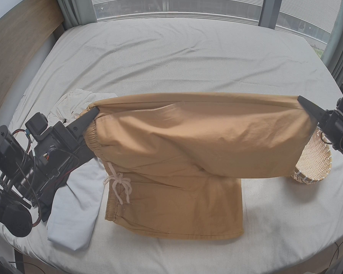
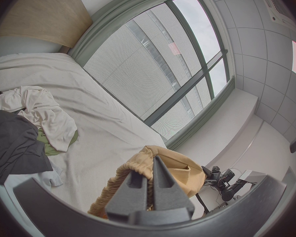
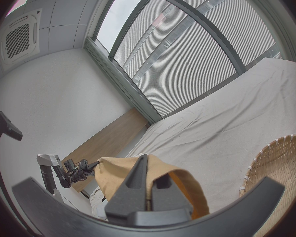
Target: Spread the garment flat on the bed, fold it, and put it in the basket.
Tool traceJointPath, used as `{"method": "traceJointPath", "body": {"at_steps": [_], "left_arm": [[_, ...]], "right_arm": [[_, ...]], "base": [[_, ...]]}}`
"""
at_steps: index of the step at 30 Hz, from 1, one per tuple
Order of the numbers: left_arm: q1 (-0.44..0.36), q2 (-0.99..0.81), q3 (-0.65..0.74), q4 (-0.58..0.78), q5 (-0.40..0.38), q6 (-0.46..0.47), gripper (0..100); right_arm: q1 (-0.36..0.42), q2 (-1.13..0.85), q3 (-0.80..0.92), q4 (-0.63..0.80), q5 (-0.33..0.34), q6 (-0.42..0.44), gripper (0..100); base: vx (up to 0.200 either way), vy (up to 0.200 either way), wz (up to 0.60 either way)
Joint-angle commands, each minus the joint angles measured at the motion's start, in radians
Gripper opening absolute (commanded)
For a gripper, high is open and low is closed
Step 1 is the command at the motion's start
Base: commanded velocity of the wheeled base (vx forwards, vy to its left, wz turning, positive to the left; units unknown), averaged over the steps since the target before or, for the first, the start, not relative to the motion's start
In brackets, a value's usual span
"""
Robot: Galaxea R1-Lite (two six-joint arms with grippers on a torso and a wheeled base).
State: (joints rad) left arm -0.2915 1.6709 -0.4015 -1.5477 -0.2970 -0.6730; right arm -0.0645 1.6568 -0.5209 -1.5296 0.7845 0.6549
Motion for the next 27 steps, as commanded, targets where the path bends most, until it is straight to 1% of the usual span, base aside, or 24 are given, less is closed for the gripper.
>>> {"method": "traceJointPath", "body": {"at_steps": [1, 5, 14, 18, 21, 27], "left_arm": [[0.002, 0.049, -0.010, 0.000, 0.001, 0.001, 0], [0.018, 0.075, -0.020, 0.000, -0.001, 0.003, 0], [0.045, 0.165, -0.117, 0.000, 0.004, 0.003, 0], [0.045, 0.201, -0.137, 0.000, 0.004, 0.003, 0], [0.045, 0.256, -0.172, 0.000, 0.007, 0.006, 0], [0.048, 0.308, -0.232, 0.000, 0.009, 0.004, 0]], "right_arm": [[0.003, 0.084, -0.044, -0.001, -0.001, 0.000, 0], [0.005, 0.132, -0.076, -0.004, -0.002, 0.000, 0], [0.009, 0.204, -0.171, 0.000, -0.001, 0.000, 0], [0.009, 0.224, -0.202, 0.000, -0.001, 0.000, 0], [0.009, 0.256, -0.255, 0.016, -0.001, 0.000, 0], [0.008, 0.307, -0.306, 0.031, -0.002, 0.000, 0]], "base": [[0.000, 0.000, 0.00], [0.000, 0.000, 0.00], [0.000, 0.000, 0.00], [0.000, 0.000, 0.00], [0.000, 0.000, 0.00], [0.000, 0.000, 0.00]]}}
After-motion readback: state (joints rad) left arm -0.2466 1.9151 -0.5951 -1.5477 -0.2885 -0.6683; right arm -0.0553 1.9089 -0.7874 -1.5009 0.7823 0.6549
